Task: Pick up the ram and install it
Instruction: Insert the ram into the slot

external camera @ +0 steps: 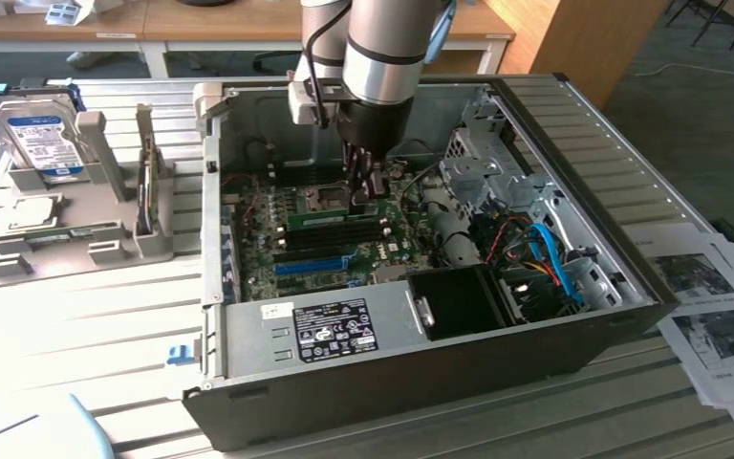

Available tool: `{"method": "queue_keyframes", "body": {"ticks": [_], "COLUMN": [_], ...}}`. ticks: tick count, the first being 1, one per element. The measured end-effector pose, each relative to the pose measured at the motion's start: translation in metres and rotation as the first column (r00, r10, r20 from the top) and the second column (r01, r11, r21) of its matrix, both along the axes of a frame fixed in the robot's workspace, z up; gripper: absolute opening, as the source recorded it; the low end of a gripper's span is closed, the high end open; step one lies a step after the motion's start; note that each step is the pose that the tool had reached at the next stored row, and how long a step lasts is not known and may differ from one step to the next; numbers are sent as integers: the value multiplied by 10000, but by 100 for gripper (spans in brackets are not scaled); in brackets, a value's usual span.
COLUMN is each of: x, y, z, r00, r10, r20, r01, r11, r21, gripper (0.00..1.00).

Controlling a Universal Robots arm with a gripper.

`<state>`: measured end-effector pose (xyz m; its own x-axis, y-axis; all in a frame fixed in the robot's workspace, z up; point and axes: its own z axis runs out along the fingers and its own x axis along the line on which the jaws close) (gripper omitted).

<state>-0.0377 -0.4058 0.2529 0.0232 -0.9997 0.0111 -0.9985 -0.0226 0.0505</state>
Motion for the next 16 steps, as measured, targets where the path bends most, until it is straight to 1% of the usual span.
{"method": "queue_keyframes", "body": {"ticks": [10, 16], "x": [0, 0], "y": [1, 1], "z": [-7, -44], "r00": [9999, 9999], "r10": [-127, -128], "r20": [0, 0], "r01": [127, 128], "r11": [9999, 9999], "r21": [-1, -1], "gripper": [11, 11]}}
